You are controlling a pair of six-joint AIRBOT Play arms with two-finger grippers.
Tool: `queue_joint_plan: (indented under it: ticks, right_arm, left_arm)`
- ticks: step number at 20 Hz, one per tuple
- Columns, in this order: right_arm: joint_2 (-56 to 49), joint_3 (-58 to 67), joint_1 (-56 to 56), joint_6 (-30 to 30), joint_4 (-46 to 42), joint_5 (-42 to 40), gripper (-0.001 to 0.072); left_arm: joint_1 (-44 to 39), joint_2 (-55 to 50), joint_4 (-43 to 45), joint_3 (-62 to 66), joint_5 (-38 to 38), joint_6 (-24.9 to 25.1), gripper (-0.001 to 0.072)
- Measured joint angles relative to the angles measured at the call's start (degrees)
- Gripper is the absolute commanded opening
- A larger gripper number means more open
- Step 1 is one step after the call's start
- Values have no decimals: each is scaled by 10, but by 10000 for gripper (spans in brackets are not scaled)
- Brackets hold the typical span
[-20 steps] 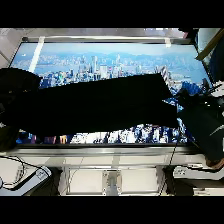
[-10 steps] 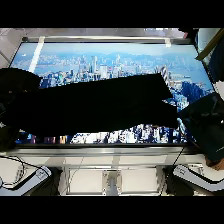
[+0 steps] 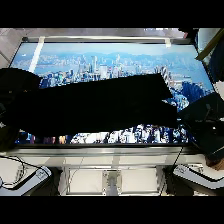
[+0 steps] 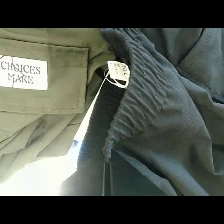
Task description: Fold the clothes and pants, and hang the long-sleeved shirts on hangers.
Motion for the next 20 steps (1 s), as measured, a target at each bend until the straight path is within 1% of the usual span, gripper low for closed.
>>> queue_joint_plan:
  ticks: [3, 4, 5, 6, 7, 10, 12, 17, 20]
  right_arm:
    - [-23, -4, 5, -26, 20, 7, 386]
    - [-28, -5, 9, -35, 30, 8, 373]
    - [-32, -5, 14, -43, 40, 9, 283]
    - [-35, -5, 19, -51, 47, 9, 96]
    - [-37, -6, 25, -57, 52, 9, 13]
    - [-38, -2, 34, -67, 62, 14, 10]
    - [-28, 16, 35, -70, 52, 39, 9]
    - [24, 115, -7, -58, 2, 162, 9]
    - [49, 165, -35, -49, -16, 217, 9]
  left_arm:
    - [0, 0, 0, 0, -2, 0, 10]
    - [0, 0, 0, 0, -2, 0, 10]
    - [0, 0, 0, 0, -2, 0, 10]
    - [0, 0, 0, 0, -3, 0, 10]
    - [0, 0, 0, 0, -3, 0, 10]
    - [0, 0, 0, 0, -4, 0, 10]
    - [2, 3, 1, 2, -7, 0, 10]
    - [19, 21, 2, 21, -38, 0, 10]
    - [28, 27, 7, 28, -57, 0, 10]
